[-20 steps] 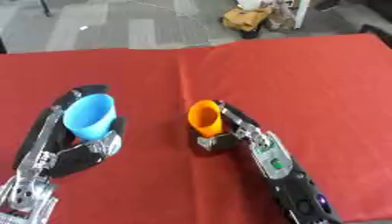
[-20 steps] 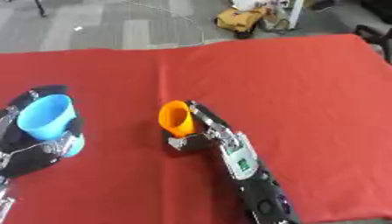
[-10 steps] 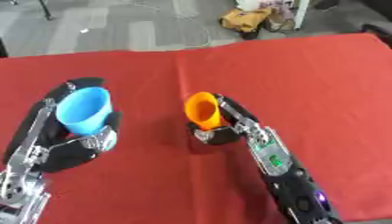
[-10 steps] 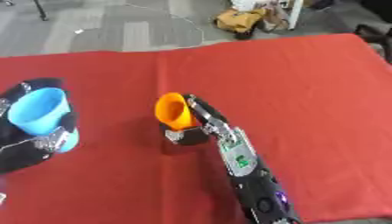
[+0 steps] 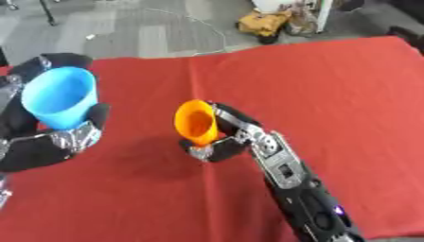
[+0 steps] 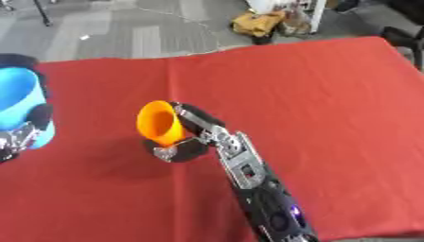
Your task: Pour the contents of one cup into another cup.
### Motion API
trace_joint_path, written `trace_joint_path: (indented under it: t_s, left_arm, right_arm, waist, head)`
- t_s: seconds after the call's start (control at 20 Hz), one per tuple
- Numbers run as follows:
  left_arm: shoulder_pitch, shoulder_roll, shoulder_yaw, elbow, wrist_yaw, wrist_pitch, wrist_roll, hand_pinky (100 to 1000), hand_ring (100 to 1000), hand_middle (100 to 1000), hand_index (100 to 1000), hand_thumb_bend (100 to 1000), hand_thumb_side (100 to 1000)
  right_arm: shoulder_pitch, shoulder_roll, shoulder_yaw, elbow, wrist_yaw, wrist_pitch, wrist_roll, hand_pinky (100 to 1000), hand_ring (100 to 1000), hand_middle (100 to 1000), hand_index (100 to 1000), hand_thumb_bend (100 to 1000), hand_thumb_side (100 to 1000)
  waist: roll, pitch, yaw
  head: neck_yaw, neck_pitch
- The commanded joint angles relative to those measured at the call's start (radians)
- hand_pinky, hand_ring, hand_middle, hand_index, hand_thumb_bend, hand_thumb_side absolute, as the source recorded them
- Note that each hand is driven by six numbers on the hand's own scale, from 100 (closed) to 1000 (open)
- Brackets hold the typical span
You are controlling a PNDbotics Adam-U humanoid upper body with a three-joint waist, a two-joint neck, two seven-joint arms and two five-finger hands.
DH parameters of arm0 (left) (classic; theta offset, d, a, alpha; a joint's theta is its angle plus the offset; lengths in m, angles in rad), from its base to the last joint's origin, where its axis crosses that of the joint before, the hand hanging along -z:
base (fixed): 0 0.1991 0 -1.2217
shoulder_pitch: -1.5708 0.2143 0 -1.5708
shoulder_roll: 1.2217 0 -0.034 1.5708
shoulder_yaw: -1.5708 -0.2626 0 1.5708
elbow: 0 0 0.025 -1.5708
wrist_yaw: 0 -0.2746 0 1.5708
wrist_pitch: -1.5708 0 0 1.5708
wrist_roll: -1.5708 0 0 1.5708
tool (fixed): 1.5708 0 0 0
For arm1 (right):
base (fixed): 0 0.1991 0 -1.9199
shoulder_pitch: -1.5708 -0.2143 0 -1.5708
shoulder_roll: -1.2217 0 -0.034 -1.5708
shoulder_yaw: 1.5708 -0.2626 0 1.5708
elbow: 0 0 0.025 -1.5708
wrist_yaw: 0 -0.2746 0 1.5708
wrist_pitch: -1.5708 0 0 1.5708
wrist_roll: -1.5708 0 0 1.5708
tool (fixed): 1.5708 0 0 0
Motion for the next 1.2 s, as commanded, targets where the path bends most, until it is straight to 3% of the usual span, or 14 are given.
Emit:
trace_joint_path:
  t_s: [0.05,0.55,1.2]
  left_arm:
    - [-0.038,0.069,-0.012,-0.027,0.008,-0.026,0.005,447,572,583,778,241,100]
    - [-0.136,0.101,-0.069,0.066,-0.165,-0.149,0.031,404,531,550,777,370,100]
    - [-0.272,0.02,-0.121,0.272,-0.482,-0.337,0.105,288,425,492,773,484,100]
  right_arm:
    - [-0.022,0.015,0.025,-0.023,-0.084,0.033,0.062,817,670,317,734,100,100]
    - [-0.017,0.041,0.049,-0.041,-0.157,0.065,0.152,821,673,319,730,100,100]
    - [-0.015,0.053,0.057,-0.033,-0.167,0.073,0.172,822,674,319,731,100,100]
  waist:
    - [-0.001,-0.022,-0.001]
    - [-0.007,-0.015,-0.011]
    - [-0.018,-0.006,-0.014]
  head:
    - [-0.002,-0.01]
    - [0.005,-0.015]
    - [0.011,-0.016]
